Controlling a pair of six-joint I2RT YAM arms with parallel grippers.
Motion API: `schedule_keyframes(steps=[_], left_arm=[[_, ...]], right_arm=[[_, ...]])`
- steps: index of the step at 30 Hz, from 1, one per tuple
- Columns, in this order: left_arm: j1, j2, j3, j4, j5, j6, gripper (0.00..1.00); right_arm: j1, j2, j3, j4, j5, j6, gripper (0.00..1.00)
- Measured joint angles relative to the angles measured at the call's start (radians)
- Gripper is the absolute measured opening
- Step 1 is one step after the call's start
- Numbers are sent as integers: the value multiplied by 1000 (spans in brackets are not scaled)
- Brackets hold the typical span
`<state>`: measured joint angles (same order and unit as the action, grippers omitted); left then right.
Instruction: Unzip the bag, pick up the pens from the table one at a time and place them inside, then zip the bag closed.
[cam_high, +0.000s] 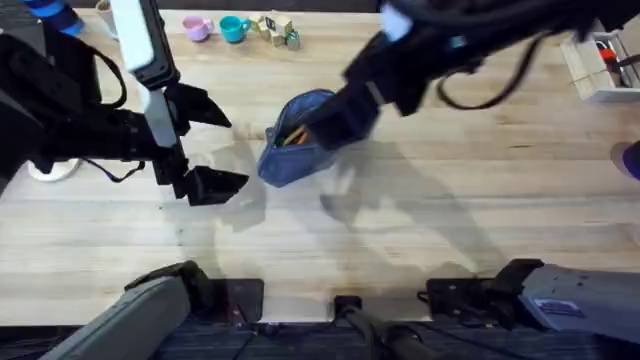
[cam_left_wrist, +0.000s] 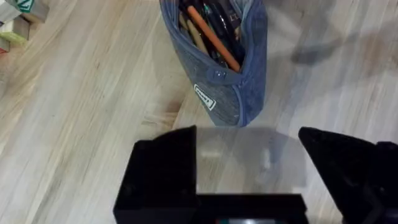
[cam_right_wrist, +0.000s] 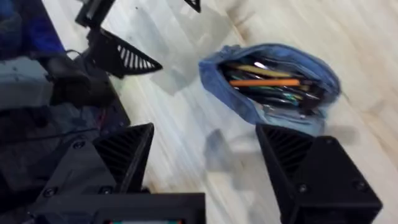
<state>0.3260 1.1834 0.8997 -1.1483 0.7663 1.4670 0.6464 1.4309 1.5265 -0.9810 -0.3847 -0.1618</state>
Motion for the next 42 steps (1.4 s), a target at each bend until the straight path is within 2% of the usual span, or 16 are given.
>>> schedule_keyframes(steps=[8, 17, 20, 24, 30, 35, 42], left_arm=[[0, 0, 0, 0, 0, 0, 993], [1, 0, 0, 0, -4, 0, 994], [17, 0, 0, 0, -4, 0, 994], [70, 6, 0, 0, -3, 1, 993], [128, 77, 0, -15, 15, 83, 993], [129, 119, 0, -10, 25, 151, 993], [133, 174, 0, 12, 23, 191, 993]], right_arm=[[88, 85, 0, 107, 104, 168, 997], [155, 157, 0, 202, 176, 217, 997], [161, 176, 0, 221, 209, 222, 997], [163, 193, 0, 252, 232, 222, 997], [183, 216, 0, 290, 251, 222, 997], [226, 258, 0, 301, 320, 254, 997], [286, 332, 0, 328, 377, 256, 997]])
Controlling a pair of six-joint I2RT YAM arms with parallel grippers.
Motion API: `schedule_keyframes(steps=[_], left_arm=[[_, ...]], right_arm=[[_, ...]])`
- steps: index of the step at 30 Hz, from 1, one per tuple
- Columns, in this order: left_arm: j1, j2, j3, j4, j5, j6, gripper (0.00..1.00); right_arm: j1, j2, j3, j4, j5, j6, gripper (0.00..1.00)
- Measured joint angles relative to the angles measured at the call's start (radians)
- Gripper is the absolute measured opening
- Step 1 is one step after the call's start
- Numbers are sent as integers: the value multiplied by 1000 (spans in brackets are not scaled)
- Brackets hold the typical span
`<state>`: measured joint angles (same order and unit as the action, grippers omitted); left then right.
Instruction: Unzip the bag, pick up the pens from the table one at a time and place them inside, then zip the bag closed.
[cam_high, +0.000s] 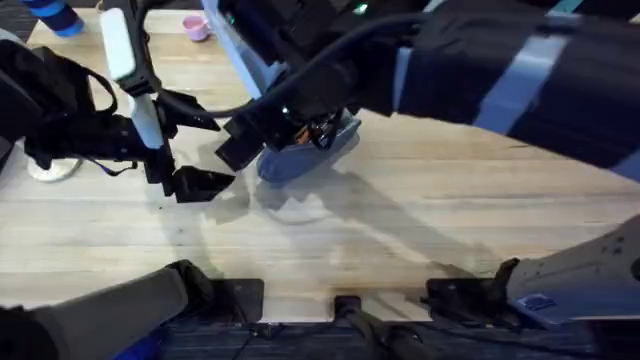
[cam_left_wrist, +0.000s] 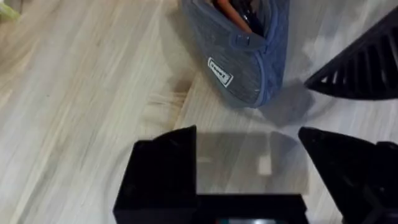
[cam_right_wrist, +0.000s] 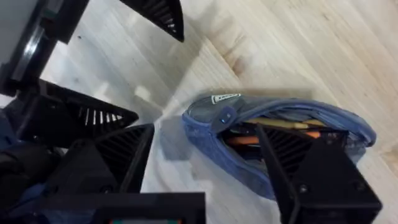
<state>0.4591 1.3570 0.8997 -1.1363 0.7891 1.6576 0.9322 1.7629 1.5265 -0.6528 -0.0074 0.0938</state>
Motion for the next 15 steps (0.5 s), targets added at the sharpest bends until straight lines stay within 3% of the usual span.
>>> schedule_keyframes(steps=[15], left_arm=[[35, 52, 0, 0, 0, 11, 993]], right_arm=[[7, 56, 0, 78, 45, -1, 956]])
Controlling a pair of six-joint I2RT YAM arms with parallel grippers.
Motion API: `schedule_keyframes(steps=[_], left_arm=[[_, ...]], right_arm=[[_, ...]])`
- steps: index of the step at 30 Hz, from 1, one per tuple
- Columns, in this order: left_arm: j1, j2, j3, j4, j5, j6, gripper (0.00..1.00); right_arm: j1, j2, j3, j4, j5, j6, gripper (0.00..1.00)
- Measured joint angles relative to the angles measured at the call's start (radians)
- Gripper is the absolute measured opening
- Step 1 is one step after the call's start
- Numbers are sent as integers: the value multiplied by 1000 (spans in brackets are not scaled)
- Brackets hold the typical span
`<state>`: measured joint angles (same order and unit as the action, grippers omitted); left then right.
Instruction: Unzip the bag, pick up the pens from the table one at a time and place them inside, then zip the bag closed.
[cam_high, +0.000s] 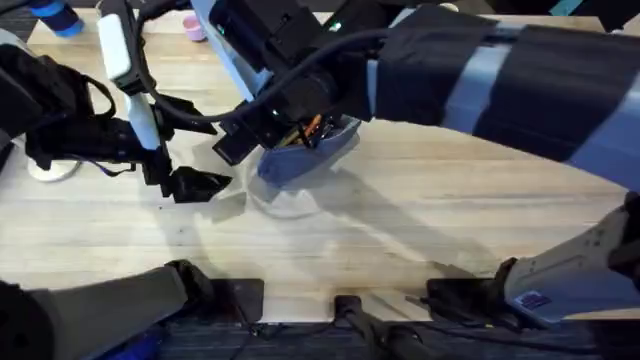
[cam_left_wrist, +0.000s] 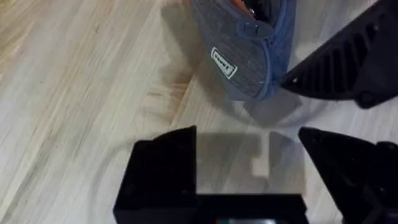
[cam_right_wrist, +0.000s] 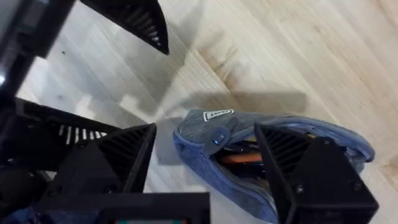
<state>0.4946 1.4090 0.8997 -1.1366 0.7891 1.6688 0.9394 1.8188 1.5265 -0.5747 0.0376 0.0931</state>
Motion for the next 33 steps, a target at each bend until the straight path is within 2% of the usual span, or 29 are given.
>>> schedule_keyframes(steps=[4, 6, 9, 14, 17, 33], left_arm=[[0, 0, 0, 0, 0, 0, 993], [0, 0, 0, 0, 0, 0, 993], [0, 0, 0, 0, 0, 0, 993], [1, 0, 0, 0, 0, 0, 993], [1, 0, 0, 0, 0, 0, 993], [1, 0, 0, 8, 1, 0, 993]], right_arm=[[0, 37, 0, -1, 0, -1, 926], [0, 56, 0, -2, 4, -6, 852], [-4, 67, 0, -16, 18, -10, 574], [-11, 66, 0, -35, 38, -12, 273], [-12, 66, 0, -36, 50, -11, 56], [-13, 47, 0, -58, 51, -37, 35]])
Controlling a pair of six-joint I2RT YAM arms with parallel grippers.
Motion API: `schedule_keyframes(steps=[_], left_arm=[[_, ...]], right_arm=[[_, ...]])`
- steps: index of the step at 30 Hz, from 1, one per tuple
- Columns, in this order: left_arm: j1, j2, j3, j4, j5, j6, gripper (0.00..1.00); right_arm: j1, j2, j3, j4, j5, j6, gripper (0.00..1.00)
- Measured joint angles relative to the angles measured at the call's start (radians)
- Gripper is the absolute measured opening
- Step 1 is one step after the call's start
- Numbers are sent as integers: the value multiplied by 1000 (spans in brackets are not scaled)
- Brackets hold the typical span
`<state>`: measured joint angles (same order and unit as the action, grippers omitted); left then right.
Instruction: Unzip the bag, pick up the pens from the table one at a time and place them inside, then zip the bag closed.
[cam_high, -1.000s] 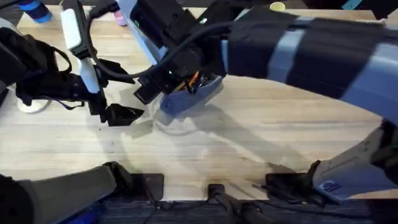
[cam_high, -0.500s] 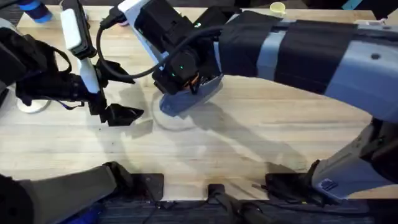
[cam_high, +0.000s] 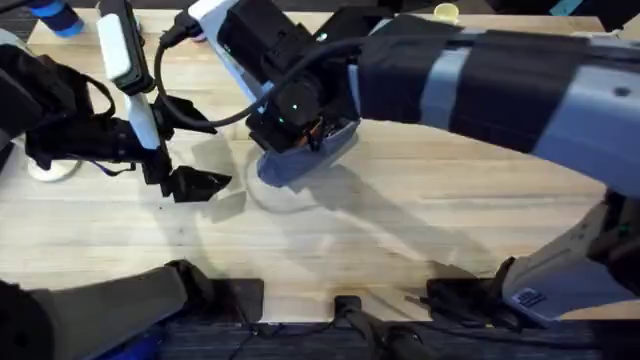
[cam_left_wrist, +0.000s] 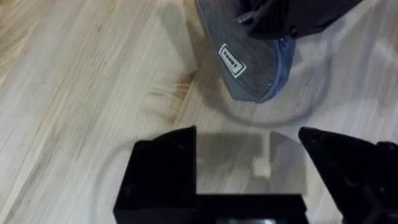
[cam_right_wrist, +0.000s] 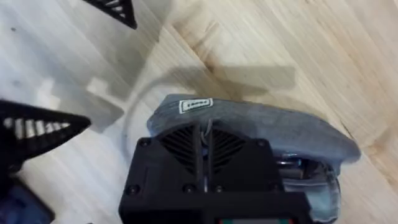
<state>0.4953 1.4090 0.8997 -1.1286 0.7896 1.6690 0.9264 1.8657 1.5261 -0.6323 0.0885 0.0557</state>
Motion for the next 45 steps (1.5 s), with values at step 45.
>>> schedule_keyframes(steps=[45], left_arm=[[-274, 0, -162, 405, 223, -390, 993]], right_arm=[[-35, -97, -5, -3, -56, -8, 34]])
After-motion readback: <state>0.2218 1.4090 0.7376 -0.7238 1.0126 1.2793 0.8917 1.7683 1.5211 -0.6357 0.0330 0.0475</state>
